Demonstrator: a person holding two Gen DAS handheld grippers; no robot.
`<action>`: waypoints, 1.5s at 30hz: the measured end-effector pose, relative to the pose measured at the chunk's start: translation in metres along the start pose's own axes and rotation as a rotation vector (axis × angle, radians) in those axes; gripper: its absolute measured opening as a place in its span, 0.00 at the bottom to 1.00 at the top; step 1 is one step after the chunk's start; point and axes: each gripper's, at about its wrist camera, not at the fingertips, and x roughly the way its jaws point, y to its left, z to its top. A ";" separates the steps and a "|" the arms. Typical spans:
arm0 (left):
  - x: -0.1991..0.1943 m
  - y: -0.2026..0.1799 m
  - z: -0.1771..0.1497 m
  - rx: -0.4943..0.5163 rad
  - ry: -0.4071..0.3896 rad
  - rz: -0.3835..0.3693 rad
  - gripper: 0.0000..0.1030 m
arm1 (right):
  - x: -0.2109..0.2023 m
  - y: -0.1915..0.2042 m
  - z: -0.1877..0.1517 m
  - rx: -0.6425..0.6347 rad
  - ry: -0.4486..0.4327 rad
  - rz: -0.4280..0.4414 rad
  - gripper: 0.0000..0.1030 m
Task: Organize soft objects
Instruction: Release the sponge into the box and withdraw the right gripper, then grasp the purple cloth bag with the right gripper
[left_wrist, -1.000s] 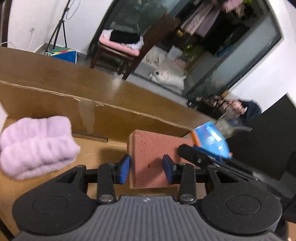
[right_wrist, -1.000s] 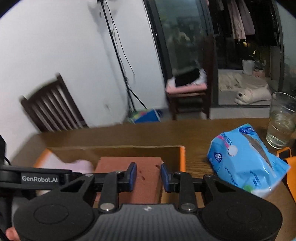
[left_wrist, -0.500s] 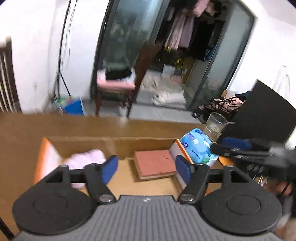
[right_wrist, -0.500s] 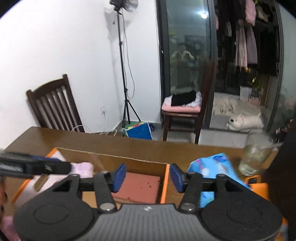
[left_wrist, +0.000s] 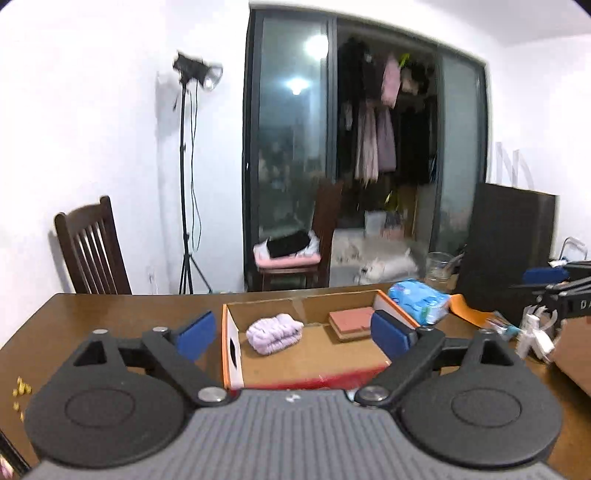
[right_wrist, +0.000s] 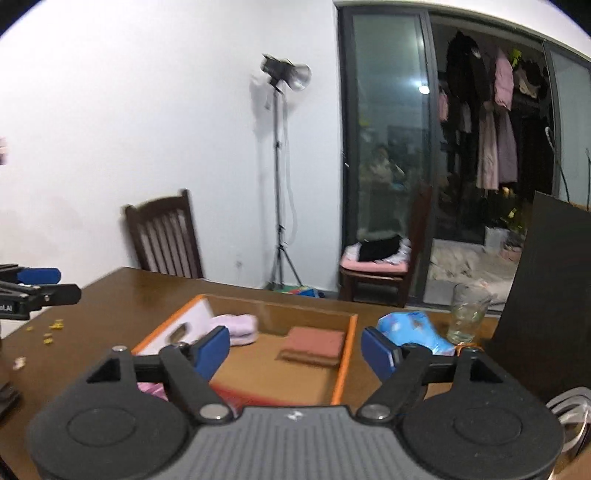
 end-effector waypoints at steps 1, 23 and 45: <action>-0.016 -0.004 -0.016 0.005 -0.016 0.002 0.93 | -0.013 0.008 -0.015 -0.009 -0.017 0.013 0.77; -0.042 -0.034 -0.177 -0.090 0.164 0.039 0.98 | -0.060 0.083 -0.207 0.137 -0.018 0.030 0.82; -0.001 -0.023 -0.145 -0.175 0.143 -0.034 0.74 | 0.000 0.030 -0.207 0.288 0.288 0.355 0.06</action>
